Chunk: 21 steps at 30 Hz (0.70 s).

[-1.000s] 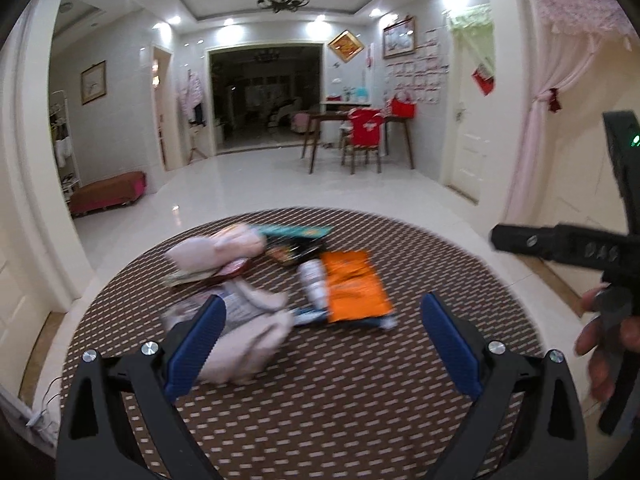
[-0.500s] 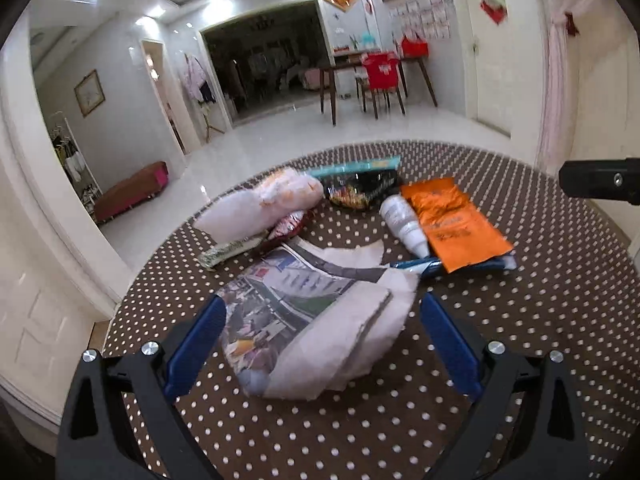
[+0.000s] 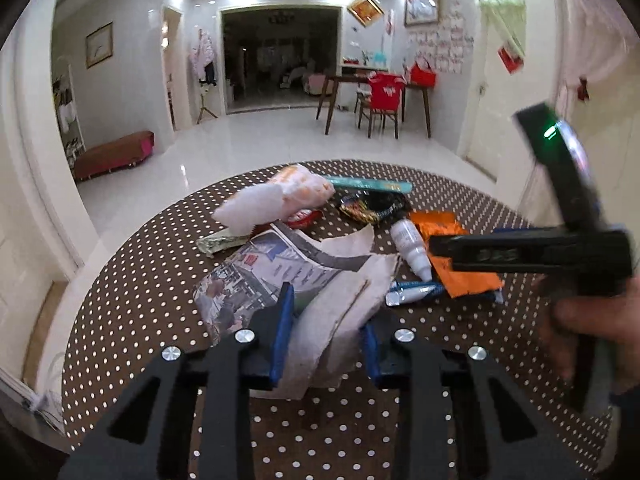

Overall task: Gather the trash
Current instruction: 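Grasp the crumpled newspaper with the left gripper while the right grasps the orange packet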

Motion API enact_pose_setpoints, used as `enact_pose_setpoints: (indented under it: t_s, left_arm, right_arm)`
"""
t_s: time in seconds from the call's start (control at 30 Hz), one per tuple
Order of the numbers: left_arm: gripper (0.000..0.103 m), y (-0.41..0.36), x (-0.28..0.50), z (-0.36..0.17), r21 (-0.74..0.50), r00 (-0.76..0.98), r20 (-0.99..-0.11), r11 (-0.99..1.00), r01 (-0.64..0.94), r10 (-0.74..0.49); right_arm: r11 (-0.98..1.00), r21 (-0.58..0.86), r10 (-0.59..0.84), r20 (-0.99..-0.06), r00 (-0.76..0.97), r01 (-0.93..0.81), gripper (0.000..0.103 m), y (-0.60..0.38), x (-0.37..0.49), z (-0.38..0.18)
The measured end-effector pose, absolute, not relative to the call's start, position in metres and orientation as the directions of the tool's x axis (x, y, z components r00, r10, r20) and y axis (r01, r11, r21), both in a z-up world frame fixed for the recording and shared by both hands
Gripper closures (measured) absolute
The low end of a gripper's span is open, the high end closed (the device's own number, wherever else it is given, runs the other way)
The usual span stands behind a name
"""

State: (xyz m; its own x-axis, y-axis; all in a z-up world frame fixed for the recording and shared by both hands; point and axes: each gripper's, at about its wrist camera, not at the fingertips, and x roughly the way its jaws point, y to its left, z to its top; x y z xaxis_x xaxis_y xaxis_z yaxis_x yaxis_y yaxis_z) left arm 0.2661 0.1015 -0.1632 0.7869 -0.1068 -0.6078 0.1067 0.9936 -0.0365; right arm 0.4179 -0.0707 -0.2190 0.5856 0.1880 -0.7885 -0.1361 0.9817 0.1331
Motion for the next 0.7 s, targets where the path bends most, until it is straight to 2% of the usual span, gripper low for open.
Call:
enact_pose_setpoints:
  t_s: [0.07,0.1,0.13,0.2,0.37,0.7]
  left_arm:
    - [0.074,0.107,0.265,-0.161,-0.070,0.791,-0.600,0.993,0.098,-0.120]
    - [0.074,0.110,0.263,-0.161,-0.084,0.794,-0.595,0.992,0.098,-0.129]
    - [0.074,0.111,0.262,-0.159,-0.092,0.796,-0.591,0.991,0.099,-0.134]
    - [0.074,0.115,0.257,-0.158,-0.116,0.802,-0.578,0.988,0.105,-0.153]
    - [0.075,0.129,0.241,-0.154,-0.180,0.814,-0.552,0.979,0.097,-0.182]
    - [0.083,0.134,0.211,-0.124,-0.268,0.850,-0.471,0.956,0.116,-0.235]
  right_arm:
    - [0.984,0.110,0.173,-0.795,0.582,-0.143,0.012,-0.064,0.425,-0.223]
    - [0.988,0.065,0.138,-0.795,0.591,-0.143,0.018,-0.059,0.428,-0.225]
    - [0.989,0.034,0.114,-0.791,0.601,-0.144,0.029,-0.055,0.428,-0.225]
    - [0.989,0.013,0.102,-0.781,0.617,-0.148,0.045,-0.054,0.425,-0.223]
    - [0.980,0.099,0.185,-0.763,0.620,-0.171,0.048,-0.068,0.407,-0.220]
    - [0.949,0.233,0.313,-0.642,0.700,-0.210,0.048,-0.116,0.349,-0.170]
